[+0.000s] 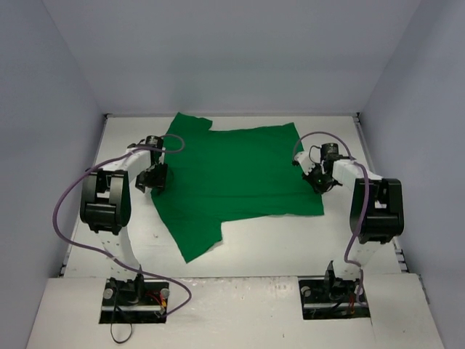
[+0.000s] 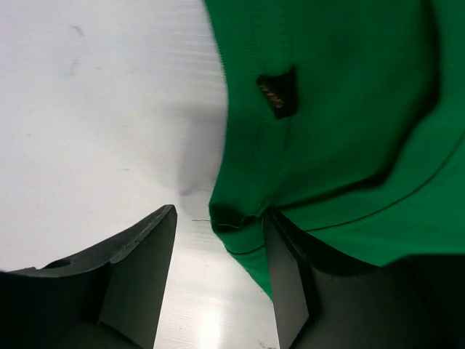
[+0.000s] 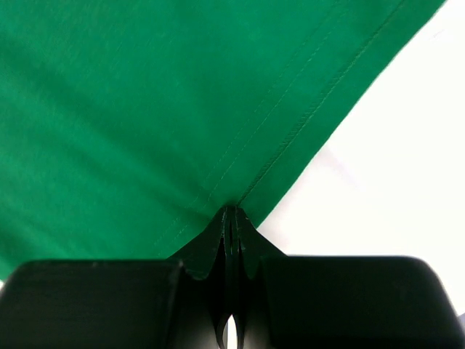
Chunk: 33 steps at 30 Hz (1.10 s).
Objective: Fold and stack the t-shirts
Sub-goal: Flatten out the tshirt
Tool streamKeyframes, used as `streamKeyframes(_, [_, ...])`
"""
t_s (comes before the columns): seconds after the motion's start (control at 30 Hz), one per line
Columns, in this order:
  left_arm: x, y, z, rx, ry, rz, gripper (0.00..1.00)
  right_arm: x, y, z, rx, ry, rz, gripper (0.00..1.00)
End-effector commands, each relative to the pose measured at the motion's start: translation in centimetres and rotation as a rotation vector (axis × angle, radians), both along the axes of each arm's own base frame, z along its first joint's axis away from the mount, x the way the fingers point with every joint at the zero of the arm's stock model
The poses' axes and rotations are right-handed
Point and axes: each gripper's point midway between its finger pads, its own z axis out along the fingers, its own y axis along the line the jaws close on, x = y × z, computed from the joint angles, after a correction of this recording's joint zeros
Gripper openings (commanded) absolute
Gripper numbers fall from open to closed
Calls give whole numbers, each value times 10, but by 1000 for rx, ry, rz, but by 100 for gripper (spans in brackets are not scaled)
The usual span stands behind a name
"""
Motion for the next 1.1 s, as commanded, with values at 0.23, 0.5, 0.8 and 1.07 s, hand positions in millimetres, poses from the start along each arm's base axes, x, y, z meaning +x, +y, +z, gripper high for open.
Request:
streamKeyframes(0.23, [8, -51, 74, -320, -265, -205, 81, -35, 26, 60, 48, -82, 85, 32])
streamKeyframes(0.5, [-67, -133, 173, -525, -522, -956, 84, -22, 64, 141, 140, -297, 217, 45])
streamKeyframes(0.8, [-183, -139, 112, -385, -333, -1620, 73, -109, 59, 91, 28, -306, 705, 33])
streamKeyframes(1.07, [-230, -137, 63, -298, -212, -2072, 68, -137, 66, 59, 16, -346, 900, 36])
